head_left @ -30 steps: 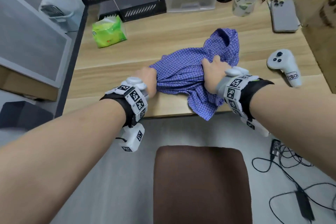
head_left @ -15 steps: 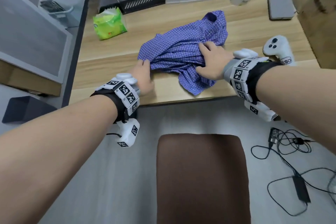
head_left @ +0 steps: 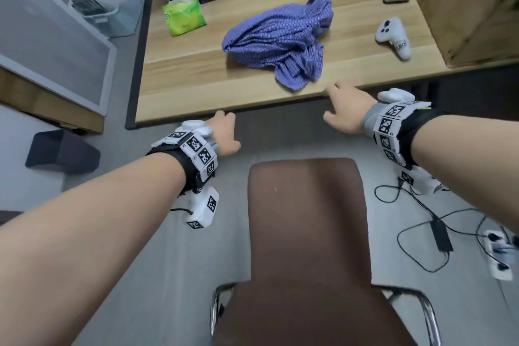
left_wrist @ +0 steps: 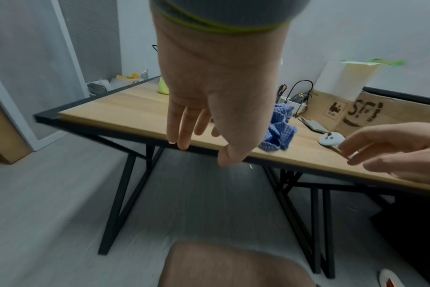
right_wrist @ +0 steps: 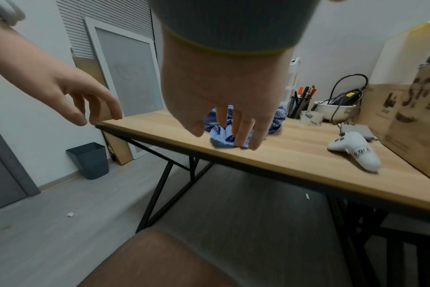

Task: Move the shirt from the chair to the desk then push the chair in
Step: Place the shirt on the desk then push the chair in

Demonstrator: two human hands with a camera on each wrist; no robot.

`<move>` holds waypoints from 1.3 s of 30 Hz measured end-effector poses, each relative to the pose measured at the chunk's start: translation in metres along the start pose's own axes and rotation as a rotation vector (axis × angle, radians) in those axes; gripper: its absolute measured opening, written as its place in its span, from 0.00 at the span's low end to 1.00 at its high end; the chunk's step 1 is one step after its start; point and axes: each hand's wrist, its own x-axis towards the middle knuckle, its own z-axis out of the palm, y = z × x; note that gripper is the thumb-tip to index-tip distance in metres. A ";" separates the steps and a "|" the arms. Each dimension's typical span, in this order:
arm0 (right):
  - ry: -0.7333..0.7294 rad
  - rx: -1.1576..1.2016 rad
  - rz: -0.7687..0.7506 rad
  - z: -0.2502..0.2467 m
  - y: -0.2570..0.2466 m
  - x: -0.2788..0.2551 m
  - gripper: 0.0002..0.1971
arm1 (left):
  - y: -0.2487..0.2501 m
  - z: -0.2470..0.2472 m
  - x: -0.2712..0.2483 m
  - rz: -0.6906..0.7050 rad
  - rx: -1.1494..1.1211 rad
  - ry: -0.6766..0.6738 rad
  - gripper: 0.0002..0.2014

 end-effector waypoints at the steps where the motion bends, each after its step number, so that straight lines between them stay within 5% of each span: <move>1: -0.060 -0.014 0.009 0.009 -0.004 -0.019 0.23 | -0.001 0.011 -0.019 0.012 0.018 -0.019 0.23; 8: -0.370 -0.038 0.085 0.084 -0.022 -0.149 0.19 | -0.005 0.086 -0.136 0.018 0.088 -0.185 0.22; 21: -0.680 -0.187 0.478 0.161 0.010 -0.284 0.19 | 0.036 0.175 -0.232 -0.141 -0.112 -0.570 0.22; 24: -0.720 -0.154 0.548 0.171 0.021 -0.295 0.27 | 0.042 0.183 -0.242 -0.176 -0.166 -0.609 0.22; 28: -0.768 -0.048 0.575 0.176 0.021 -0.296 0.25 | 0.039 0.182 -0.243 -0.230 -0.337 -0.721 0.22; 34: -0.725 0.060 0.623 0.184 0.036 -0.286 0.14 | 0.046 0.180 -0.223 -0.323 -0.438 -0.695 0.26; 39: -0.603 0.131 0.693 0.174 0.045 -0.256 0.20 | 0.037 0.165 -0.199 -0.379 -0.414 -0.632 0.29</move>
